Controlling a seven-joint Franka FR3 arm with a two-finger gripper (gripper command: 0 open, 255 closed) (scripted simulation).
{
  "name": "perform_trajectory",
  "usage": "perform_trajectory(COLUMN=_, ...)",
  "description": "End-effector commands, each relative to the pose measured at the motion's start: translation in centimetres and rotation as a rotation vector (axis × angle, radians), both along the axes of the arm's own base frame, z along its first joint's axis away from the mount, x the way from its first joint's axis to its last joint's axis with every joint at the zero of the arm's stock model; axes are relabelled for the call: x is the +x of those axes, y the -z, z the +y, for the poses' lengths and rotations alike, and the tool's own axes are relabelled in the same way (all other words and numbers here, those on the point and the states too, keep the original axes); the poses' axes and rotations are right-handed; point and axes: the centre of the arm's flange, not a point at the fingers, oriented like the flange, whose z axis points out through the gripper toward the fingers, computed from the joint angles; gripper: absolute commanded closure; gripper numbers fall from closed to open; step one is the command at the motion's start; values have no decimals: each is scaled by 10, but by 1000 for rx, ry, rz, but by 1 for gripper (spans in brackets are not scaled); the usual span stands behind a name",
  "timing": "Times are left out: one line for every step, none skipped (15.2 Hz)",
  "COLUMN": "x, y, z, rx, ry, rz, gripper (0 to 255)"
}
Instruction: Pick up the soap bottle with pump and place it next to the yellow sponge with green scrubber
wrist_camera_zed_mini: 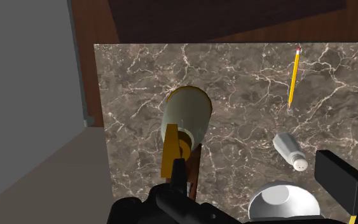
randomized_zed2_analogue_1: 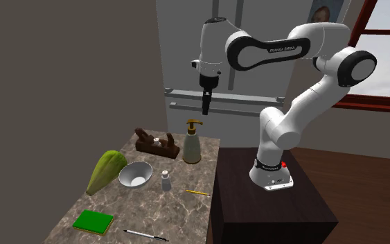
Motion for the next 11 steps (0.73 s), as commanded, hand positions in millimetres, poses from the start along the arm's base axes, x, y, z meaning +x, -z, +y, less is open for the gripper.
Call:
perform_trajectory(x=0, y=0, z=0, rx=0, ry=0, rz=0, gripper=0)
perform_trajectory(x=6, y=9, z=-9, rx=5, ry=-3, rz=5, gripper=0)
perform_trajectory(x=11, y=18, z=-18, rx=11, ry=-6, rz=10, gripper=0)
perform_trajectory(x=17, y=27, z=-27, rx=16, ry=-10, rz=15, gripper=0)
perform_trajectory(x=22, y=36, z=-36, rx=21, ry=-13, rz=20, gripper=0)
perform_trajectory(x=28, y=46, z=-45, rx=27, ry=-16, rz=25, gripper=0)
perform_trajectory(x=33, y=55, z=-54, rx=32, ry=-19, rz=30, gripper=0)
perform_trajectory(x=39, y=64, z=-62, rx=37, ry=-22, rz=35, gripper=0)
perform_trajectory(x=44, y=74, z=-71, rx=43, ry=-26, rz=40, gripper=0)
perform_trajectory(x=50, y=83, z=-79, rx=48, ry=-29, rz=45, gripper=0)
perform_trajectory(x=55, y=93, z=-88, rx=53, ry=-32, rz=49, gripper=0)
